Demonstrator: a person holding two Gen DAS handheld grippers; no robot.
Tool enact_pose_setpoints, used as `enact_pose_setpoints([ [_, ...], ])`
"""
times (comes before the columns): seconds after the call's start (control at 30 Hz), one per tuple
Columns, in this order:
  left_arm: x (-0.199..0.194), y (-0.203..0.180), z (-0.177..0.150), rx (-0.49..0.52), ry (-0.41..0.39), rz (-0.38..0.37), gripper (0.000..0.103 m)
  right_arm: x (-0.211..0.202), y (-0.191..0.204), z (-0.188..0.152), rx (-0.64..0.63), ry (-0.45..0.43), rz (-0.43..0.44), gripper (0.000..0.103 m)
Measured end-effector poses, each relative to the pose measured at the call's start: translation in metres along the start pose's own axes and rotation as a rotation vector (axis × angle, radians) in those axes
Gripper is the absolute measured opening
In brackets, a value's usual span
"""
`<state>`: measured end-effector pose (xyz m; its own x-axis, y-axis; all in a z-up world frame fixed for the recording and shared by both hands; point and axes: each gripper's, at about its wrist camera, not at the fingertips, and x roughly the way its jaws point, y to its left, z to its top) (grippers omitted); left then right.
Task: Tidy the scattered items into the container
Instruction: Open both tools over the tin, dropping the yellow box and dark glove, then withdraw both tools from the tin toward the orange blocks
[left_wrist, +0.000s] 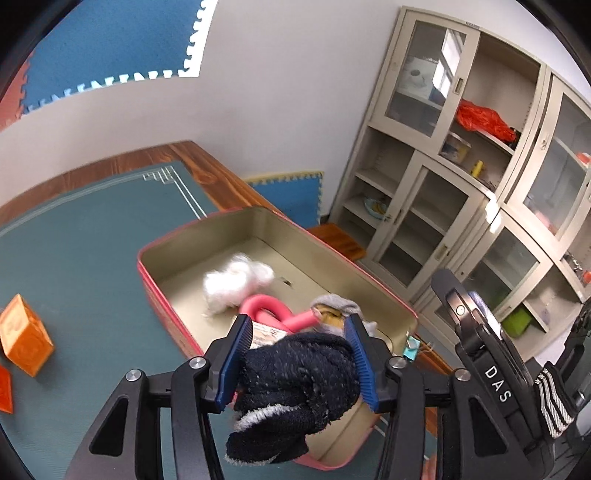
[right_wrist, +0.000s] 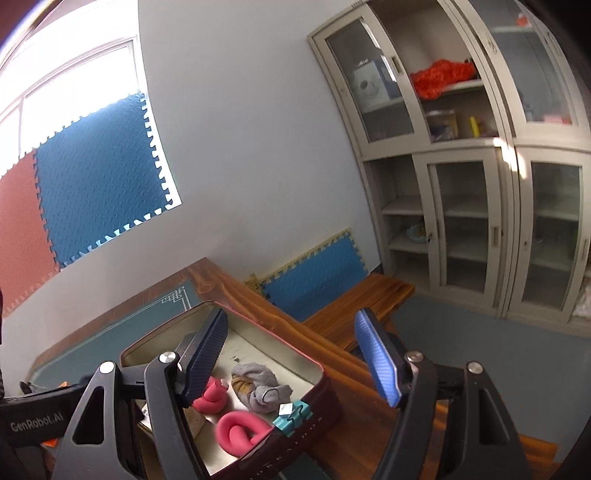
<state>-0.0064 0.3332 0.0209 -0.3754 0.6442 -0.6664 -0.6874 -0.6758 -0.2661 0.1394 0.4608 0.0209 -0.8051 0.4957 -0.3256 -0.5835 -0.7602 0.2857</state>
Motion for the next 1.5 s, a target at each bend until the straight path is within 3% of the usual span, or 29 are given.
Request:
enact_pose_setpoints([
  [0.07,-0.002,0.001,0.0,-0.016,-0.007,0.003,0.085,0.0,0.001,0.001,-0.005,-0.006,-0.006,0.075],
  [0.1,-0.004,0.002,0.0,-0.024,-0.017,0.003,0.086,0.001,0.001,0.001,-0.006,-0.005,-0.006,0.075],
  [0.43,-0.021,0.022,-0.002,-0.08,-0.044,0.041,0.086,0.005,0.002,-0.002,-0.029,0.003,0.002,0.075],
  [0.97,-0.063,0.081,-0.03,-0.132,-0.097,0.256,0.086,0.003,0.017,-0.011,-0.112,-0.026,0.024,0.075],
  [1.17,-0.086,0.112,-0.042,-0.188,-0.119,0.293,0.086,0.001,0.026,-0.015,-0.161,-0.042,0.044,0.075],
  [1.37,-0.11,0.143,-0.056,-0.229,-0.141,0.361,0.086,0.001,0.053,-0.02,-0.259,-0.019,0.119,0.075],
  [1.5,-0.129,0.175,-0.069,-0.284,-0.154,0.412,0.086,-0.012,0.081,-0.017,-0.291,0.018,0.241,0.081],
])
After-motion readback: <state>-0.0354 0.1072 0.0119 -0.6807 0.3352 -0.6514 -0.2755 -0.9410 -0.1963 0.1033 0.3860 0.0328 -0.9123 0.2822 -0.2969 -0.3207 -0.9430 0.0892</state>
